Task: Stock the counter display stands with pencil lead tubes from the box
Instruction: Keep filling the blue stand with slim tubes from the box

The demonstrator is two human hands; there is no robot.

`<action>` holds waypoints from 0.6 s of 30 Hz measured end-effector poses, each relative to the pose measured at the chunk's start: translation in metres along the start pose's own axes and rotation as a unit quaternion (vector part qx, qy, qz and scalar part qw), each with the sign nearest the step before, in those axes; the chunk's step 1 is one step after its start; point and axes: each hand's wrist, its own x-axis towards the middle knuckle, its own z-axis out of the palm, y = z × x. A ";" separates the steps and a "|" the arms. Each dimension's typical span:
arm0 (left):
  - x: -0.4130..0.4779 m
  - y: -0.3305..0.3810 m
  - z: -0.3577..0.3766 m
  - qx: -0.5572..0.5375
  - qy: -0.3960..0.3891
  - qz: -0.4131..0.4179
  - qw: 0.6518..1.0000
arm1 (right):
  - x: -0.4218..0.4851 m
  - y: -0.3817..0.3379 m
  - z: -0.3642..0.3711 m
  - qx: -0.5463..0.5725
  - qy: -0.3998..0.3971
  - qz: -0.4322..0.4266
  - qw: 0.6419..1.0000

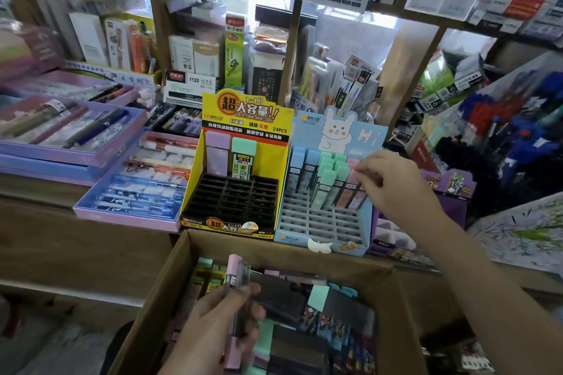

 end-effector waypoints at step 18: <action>-0.006 0.001 0.003 -0.031 -0.025 0.056 0.998 | -0.055 -0.071 0.027 0.284 -0.020 0.087 0.955</action>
